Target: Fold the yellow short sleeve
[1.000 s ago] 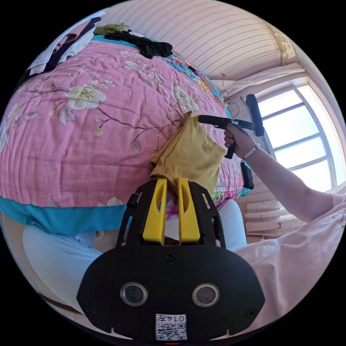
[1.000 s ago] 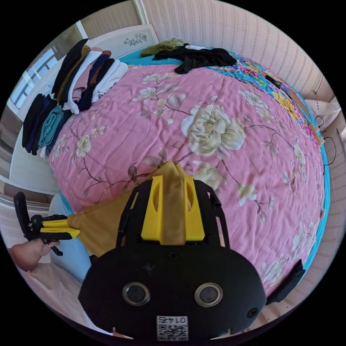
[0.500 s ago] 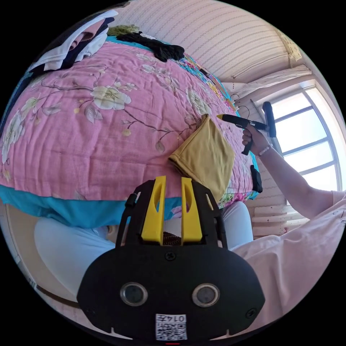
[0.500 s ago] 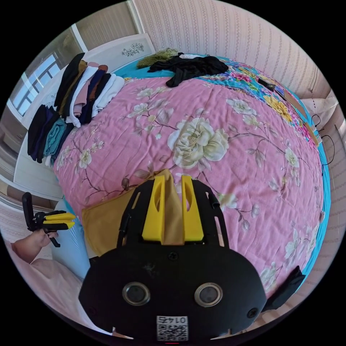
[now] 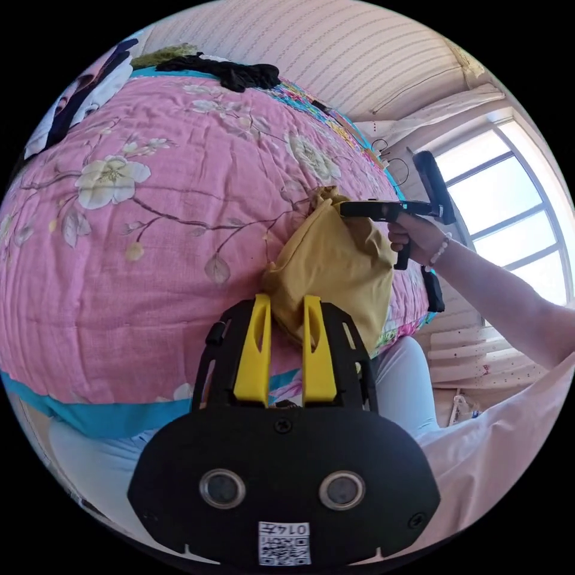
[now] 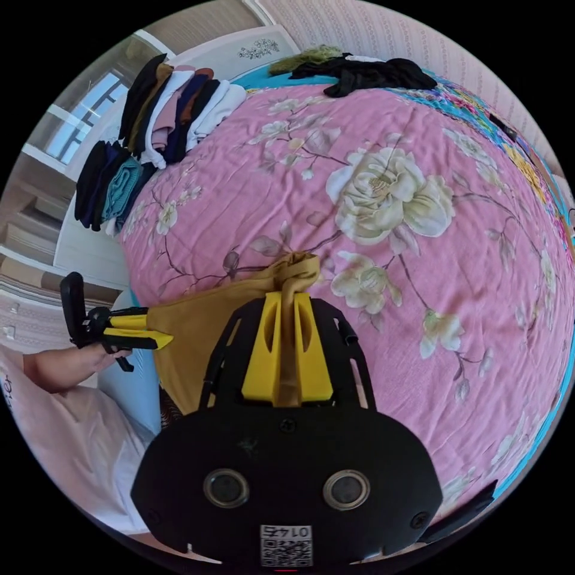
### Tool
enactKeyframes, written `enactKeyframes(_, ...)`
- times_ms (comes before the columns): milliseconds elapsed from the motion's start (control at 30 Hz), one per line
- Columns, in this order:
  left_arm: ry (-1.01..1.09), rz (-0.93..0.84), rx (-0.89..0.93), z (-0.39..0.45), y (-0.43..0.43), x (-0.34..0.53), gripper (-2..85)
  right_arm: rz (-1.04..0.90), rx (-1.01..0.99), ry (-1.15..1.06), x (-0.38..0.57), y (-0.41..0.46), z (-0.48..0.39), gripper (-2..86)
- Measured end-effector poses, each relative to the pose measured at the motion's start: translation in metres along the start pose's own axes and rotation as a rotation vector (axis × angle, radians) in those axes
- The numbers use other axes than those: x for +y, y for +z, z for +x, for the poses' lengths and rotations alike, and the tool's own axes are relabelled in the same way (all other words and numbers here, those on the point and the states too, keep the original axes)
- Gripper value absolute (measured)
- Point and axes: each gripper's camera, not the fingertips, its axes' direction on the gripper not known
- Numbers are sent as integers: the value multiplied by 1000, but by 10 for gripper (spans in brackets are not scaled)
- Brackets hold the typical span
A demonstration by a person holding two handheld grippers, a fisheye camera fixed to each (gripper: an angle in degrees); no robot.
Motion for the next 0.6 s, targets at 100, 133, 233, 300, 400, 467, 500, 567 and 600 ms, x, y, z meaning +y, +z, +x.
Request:
enactKeyframes(100,-6,-15,47,14,2,3,40,143,-90,43,33,-32,5,22)
enactKeyframes(133,43,-3,36,28,0,6,39,216,-128,49,51,-49,5,20)
enactKeyframes(233,174,50,42,68,-11,18,39,401,-142,25,110,-95,-2,19)
enactKeyframes(300,280,87,46,97,-18,27,38,488,-132,19,149,-121,-6,19)
enactKeyframes(400,470,145,20,148,-24,43,39,622,-109,46,217,-162,-9,19)
enactKeyframes(467,550,164,42,176,-22,49,39,695,-93,87,257,-184,-9,19)
enactKeyframes(500,576,160,79,193,-18,50,39,733,-78,119,283,-196,-9,19)
enactKeyframes(567,617,132,122,221,-7,50,39,784,-35,158,321,-212,-10,20)
enactKeyframes(600,655,115,140,241,2,49,39,812,0,190,346,-222,-10,20)
